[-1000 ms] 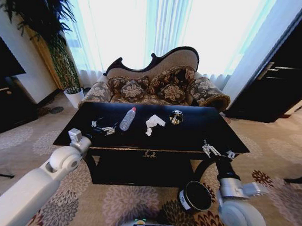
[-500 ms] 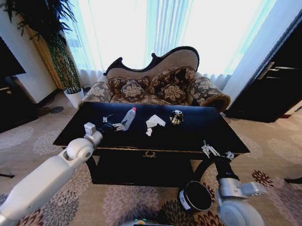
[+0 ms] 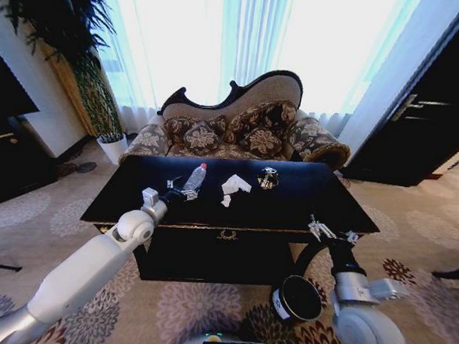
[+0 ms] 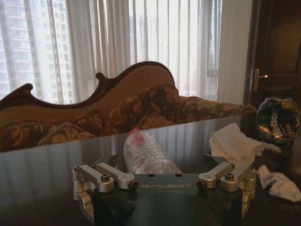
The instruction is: Move to the front of the table and place the trash on the table into the trash bin.
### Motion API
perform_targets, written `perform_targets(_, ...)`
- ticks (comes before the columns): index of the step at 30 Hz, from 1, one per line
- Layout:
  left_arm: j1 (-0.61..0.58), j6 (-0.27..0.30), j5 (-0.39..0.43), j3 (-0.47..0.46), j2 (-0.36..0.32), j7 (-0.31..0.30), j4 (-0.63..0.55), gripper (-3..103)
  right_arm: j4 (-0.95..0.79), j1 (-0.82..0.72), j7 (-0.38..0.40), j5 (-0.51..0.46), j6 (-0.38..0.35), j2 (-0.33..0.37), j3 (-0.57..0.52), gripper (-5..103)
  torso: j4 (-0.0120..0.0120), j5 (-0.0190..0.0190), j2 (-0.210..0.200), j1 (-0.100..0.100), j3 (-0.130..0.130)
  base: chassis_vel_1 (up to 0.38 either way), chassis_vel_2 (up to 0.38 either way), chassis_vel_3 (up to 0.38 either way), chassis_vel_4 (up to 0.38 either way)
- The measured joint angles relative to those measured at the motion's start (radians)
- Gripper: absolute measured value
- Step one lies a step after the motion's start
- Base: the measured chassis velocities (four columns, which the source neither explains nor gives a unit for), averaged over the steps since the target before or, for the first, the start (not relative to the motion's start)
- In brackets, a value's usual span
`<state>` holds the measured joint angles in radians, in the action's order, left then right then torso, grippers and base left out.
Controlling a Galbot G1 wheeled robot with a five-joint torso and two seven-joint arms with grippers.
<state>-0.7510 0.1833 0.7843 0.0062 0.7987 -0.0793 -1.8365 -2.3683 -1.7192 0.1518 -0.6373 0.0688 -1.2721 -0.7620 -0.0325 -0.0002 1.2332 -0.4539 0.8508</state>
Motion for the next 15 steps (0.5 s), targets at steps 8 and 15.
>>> perform_targets(8,-0.03,-0.006,-0.03,-0.006,0.021,0.005,0.011,100,0.0,0.003,0.0,0.0,0.0,0.001,0.006,100,0.0,0.0,0.0,0.0,0.0,0.0,0.0,0.0,0.0)
perform_targets(15,-0.042,-0.017,-0.056,-0.015,0.04,0.004,0.036,100,0.002,-0.001,0.0,0.0,0.001,0.001,0.003,100,0.0,-0.0001,0.0,0.0,0.0,0.0,0.0,0.0,0.0)
